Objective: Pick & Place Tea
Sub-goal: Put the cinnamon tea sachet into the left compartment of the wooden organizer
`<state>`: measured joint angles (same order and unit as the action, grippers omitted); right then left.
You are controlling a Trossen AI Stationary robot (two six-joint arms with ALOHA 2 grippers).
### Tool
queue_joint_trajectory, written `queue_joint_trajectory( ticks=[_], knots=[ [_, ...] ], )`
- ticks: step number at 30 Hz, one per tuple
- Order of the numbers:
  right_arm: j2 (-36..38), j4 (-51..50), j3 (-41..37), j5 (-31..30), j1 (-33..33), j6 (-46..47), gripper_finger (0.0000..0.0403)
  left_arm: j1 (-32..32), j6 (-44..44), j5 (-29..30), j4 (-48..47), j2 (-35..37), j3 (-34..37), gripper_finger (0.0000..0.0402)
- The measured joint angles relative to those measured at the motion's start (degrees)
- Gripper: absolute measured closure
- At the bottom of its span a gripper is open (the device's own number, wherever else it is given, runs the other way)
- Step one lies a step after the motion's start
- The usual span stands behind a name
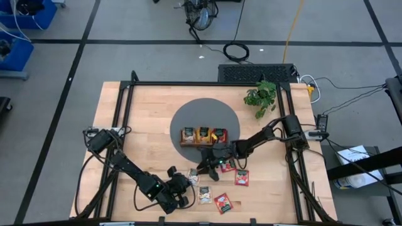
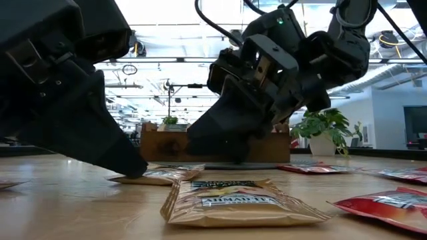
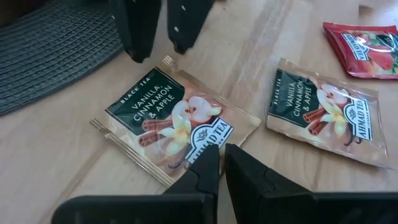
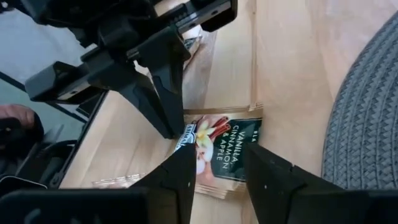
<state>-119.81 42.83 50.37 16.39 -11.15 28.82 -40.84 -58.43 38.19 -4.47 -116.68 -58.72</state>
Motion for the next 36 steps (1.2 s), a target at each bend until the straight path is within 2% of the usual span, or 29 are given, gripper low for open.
queue_joint_trajectory(
  ticks=[6, 12, 15, 27, 31, 36],
  knots=[
    [0.3, -4.1, -0.1, -1.7, -0.5, -3.9, 0.0289, 0.5, 0.1, 1.2, 0.0, 0.0, 0.0, 0.0367],
    [4.6, -9.4, -0.1, -13.4, -3.6, -14.9, 0.0298, 0.8, 0.3, 1.4, 0.0, 0.0, 0.0, 0.0367],
    [6.8, -13.4, -0.2, -16.3, -4.6, -16.2, 0.0298, 0.8, 1.0, 1.4, 0.7, 0.0, 0.0, 0.0366],
    [6.4, -9.9, -0.2, -16.2, -5.3, -7.2, 0.0297, 1.5, 2.3, 0.9, 2.2, -0.7, 0.0, 0.0367],
    [6.3, -9.2, -0.2, -13.7, -5.3, -5.5, 0.0297, 2.5, 4.9, 1.1, 7.1, -3.4, -0.1, 0.0367],
    [6.4, -10.3, -0.2, -13.5, -5.4, -5.5, 0.0297, 3.5, 7.4, 1.5, 11.7, -5.3, -0.1, 0.0367]
  ],
)
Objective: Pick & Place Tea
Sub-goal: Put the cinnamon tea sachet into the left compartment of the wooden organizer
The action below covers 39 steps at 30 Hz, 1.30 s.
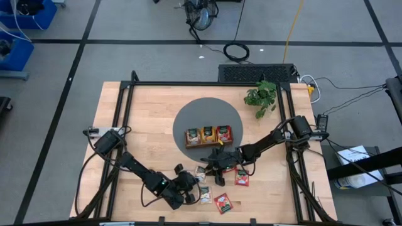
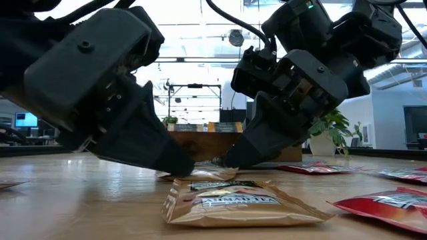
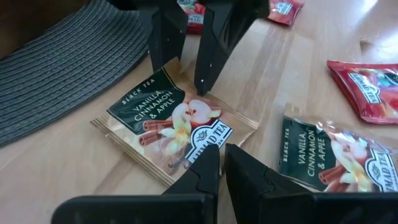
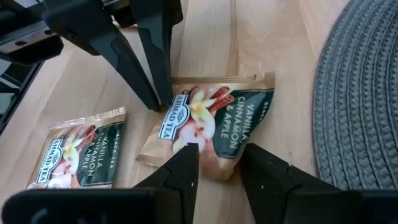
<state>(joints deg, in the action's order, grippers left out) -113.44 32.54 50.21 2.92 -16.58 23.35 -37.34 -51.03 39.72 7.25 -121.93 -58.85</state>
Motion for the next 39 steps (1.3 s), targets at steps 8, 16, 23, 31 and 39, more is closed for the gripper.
queue_joint_trajectory(
  ticks=[8, 16, 23, 31, 39],
  knots=[
    [0.1, -0.9, 0.1, -0.1, 0.0, -0.9, 0.0313, 0.2, 1.5, -0.1, 0.4, 0.0, 0.0, 0.0367],
    [0.0, -1.1, 0.0, 0.0, 0.0, -6.7, 0.0394, -0.3, 6.5, 0.2, 3.2, -0.2, 0.2, 0.0366],
    [0.1, -0.1, 0.0, -0.9, -0.4, -9.8, 0.0401, -2.3, 16.6, 0.2, 7.2, 1.0, 0.3, 0.0366],
    [6.1, -1.3, -0.1, -4.3, -0.3, -19.6, 0.0402, -7.1, 18.2, -1.1, -0.9, 8.2, 0.5, 0.0366],
    [19.2, -4.7, 0.0, -13.5, 4.3, -34.6, 0.0403, -11.3, 15.1, 3.4, -5.2, 10.4, 0.3, 0.0366]
  ],
)
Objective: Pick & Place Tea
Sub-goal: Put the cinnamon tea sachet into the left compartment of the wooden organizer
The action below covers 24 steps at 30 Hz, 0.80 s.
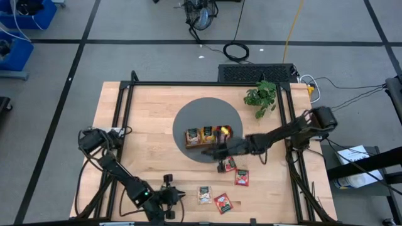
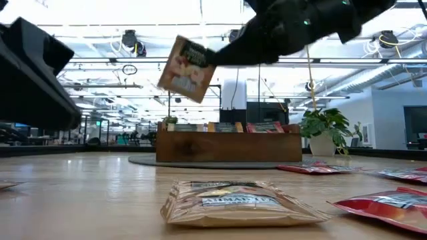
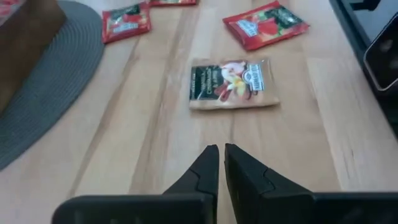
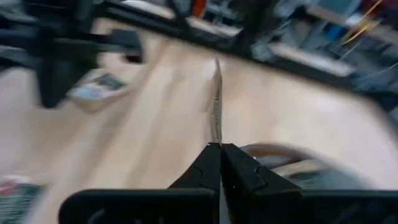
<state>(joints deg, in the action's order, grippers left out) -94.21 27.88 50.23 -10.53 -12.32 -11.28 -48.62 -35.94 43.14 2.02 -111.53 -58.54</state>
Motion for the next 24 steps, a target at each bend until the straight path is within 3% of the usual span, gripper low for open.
queue_joint_trajectory(
  ticks=[3, 9, 15, 24],
  knots=[
    [3.6, -4.4, 0.0, 1.6, 5.3, -4.6, 0.0403, 0.0, -0.8, 0.5, -1.4, 0.0, -0.1, 0.0366],
    [3.0, -9.7, 2.1, 10.7, 13.9, -1.9, 0.0403, 0.8, -1.0, 0.7, -3.1, 0.0, -0.1, 0.0366],
    [-3.7, -11.1, 6.9, 10.8, 14.5, -1.6, 0.0403, 2.7, -0.5, 0.8, -5.1, 0.0, -0.1, 0.0366],
    [-10.6, -24.8, 15.5, 10.3, 15.4, -2.8, 0.0403, 3.3, 1.3, 0.7, -9.0, 0.1, -0.2, 0.0366]
  ],
)
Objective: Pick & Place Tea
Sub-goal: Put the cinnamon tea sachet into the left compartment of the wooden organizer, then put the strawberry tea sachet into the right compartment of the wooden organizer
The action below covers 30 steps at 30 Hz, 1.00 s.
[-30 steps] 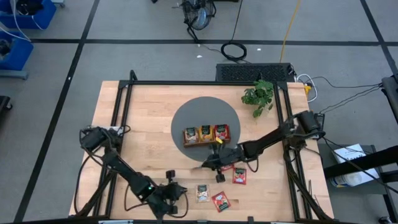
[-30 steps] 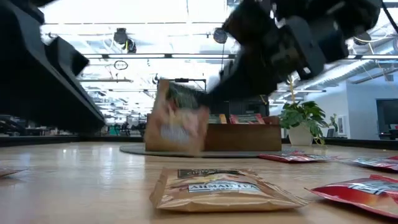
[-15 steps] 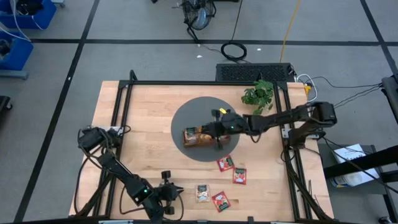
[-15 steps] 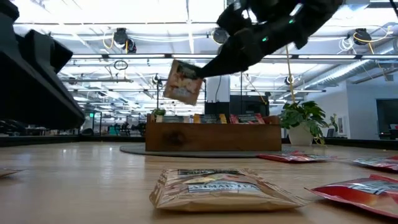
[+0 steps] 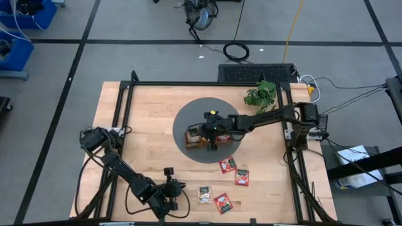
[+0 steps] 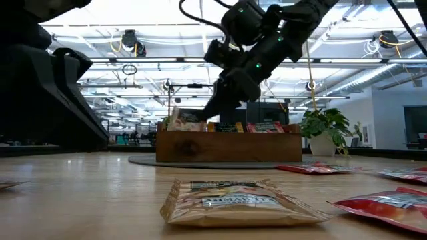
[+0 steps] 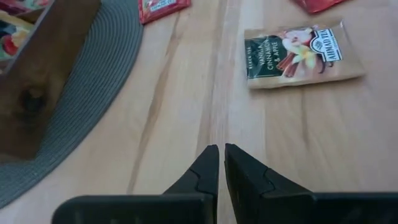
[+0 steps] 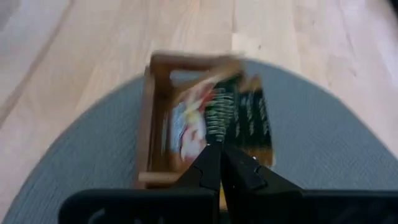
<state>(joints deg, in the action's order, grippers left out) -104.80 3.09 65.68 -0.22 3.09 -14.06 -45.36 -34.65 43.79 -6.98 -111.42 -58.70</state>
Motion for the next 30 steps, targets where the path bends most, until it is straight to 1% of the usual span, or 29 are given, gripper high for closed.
queue_joint_trajectory(
  ticks=[5, 9, 11, 16, 19, 24, 28, 30],
  knots=[
    [-0.4, -1.1, 0.4, -4.2, -0.1, -0.2, 0.0403, 0.4, 1.9, 1.1, -1.3, 0.0, 0.0, 0.0366],
    [-0.3, -2.0, 0.4, -4.0, -0.1, -0.4, 0.0394, 1.3, 3.5, 5.5, -2.6, 0.0, 0.0, 0.0366],
    [-0.3, -1.9, 0.4, -4.0, -0.2, -0.5, 0.0383, 2.2, 4.0, 6.9, -2.9, 0.0, 0.0, 0.0366],
    [-0.3, -1.3, 0.4, -4.0, -0.6, -0.5, 0.0345, 4.4, 4.2, 6.9, -3.4, 0.0, 0.0, 0.0366],
    [-0.3, 0.2, 0.4, -4.0, -1.6, -2.3, 0.0323, 5.1, 4.4, 7.0, -3.3, 0.0, 0.0, 0.0366],
    [0.5, -2.2, 0.4, -4.5, -2.8, -4.2, 0.0299, 5.3, 4.7, 8.5, -3.6, 0.0, 0.0, 0.0366],
    [3.3, -7.2, 0.3, -9.9, -3.3, 1.3, 0.0298, 6.2, 0.4, 11.8, -5.8, 0.0, 0.0, 0.0366],
    [6.0, -9.1, 0.0, -10.1, -3.3, 1.5, 0.0313, 7.8, -1.9, 13.6, -6.2, 0.0, 0.0, 0.0366]
  ],
)
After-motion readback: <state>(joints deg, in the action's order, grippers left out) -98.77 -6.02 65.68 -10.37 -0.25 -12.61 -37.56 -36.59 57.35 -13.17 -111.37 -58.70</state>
